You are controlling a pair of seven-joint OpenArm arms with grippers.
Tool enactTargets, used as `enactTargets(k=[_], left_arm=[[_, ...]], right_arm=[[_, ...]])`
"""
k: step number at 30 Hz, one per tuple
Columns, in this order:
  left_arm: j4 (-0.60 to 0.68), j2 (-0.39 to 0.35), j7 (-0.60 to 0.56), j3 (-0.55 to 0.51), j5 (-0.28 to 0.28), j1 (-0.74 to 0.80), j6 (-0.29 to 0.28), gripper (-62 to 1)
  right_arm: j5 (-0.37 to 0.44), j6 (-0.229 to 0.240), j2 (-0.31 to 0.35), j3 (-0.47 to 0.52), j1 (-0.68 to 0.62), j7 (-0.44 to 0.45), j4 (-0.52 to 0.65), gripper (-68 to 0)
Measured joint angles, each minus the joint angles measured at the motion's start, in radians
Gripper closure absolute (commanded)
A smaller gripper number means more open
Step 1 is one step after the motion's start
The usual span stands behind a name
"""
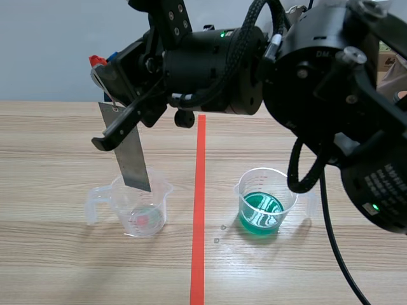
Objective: Do the redox reaction experiment
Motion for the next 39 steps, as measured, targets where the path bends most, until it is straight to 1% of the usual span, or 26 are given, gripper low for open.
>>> enactTargets(k=[39], left_arm=[[0.000, 0.000, 0.000, 0.000, 0.000, 0.000, 0.000, -62.3]], right_arm=[[0.000, 0.000, 0.000, 0.000, 0.000, 0.017, 0.000, -0.6]])
